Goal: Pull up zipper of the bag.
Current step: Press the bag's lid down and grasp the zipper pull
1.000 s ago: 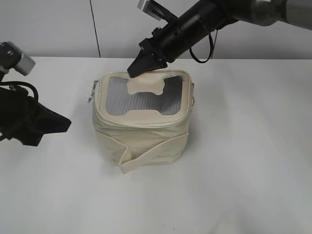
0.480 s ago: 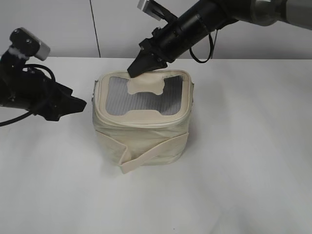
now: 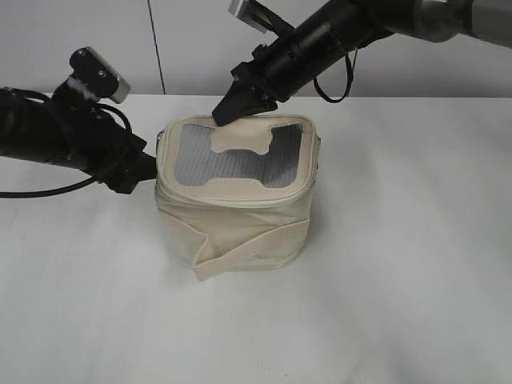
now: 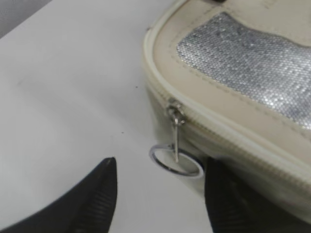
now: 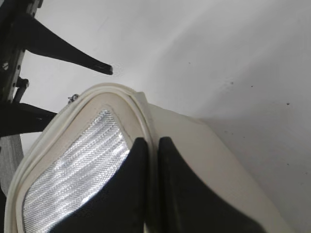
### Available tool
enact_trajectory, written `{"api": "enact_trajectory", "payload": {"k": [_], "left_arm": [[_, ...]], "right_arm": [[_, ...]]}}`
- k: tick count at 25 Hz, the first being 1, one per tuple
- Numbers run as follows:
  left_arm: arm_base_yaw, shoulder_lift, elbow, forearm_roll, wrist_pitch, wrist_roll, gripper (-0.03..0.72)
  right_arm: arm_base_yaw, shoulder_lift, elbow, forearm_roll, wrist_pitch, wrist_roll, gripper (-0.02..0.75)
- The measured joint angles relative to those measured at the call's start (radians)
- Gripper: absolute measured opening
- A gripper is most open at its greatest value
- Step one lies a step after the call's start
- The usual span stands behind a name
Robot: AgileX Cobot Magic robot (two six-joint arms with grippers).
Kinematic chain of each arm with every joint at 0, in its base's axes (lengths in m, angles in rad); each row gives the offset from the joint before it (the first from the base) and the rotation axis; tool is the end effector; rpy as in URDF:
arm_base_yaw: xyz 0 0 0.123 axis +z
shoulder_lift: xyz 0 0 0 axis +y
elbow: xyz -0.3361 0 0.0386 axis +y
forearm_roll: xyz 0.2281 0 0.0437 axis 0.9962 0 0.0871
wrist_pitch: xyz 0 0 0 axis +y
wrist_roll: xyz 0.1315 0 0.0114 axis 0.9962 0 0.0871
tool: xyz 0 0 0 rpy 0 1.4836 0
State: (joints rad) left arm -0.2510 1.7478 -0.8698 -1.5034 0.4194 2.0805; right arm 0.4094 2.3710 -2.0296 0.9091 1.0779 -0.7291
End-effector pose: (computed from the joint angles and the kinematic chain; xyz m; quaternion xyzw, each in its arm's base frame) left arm 0.3341 -0.1411 0.2112 0.4384 0.8013 -0.1313 0.3853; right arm 0.4588 0.2991 0.2094 -0.3459 0.8378 0.3865 0.1707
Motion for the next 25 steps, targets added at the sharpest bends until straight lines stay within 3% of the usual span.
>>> {"api": "enact_trajectory", "payload": {"k": [3, 7, 13, 25], "left_arm": [[-0.049, 0.003, -0.017, -0.041, -0.112, 0.001, 0.453], [-0.058, 0.023, -0.044, -0.052, -0.141, 0.004, 0.431], [-0.06, 0.034, -0.071, -0.059, -0.161, 0.004, 0.249], [-0.064, 0.043, -0.077, -0.057, -0.151, 0.004, 0.25]], "right_arm": [[-0.003, 0.0, 0.0, -0.002, -0.007, 0.0, 0.043], [-0.005, 0.0, 0.0, -0.007, -0.015, 0.002, 0.043], [-0.007, 0.0, 0.0, -0.009, -0.021, 0.002, 0.041], [-0.007, 0.0, 0.0, -0.008, -0.02, 0.003, 0.041]]}}
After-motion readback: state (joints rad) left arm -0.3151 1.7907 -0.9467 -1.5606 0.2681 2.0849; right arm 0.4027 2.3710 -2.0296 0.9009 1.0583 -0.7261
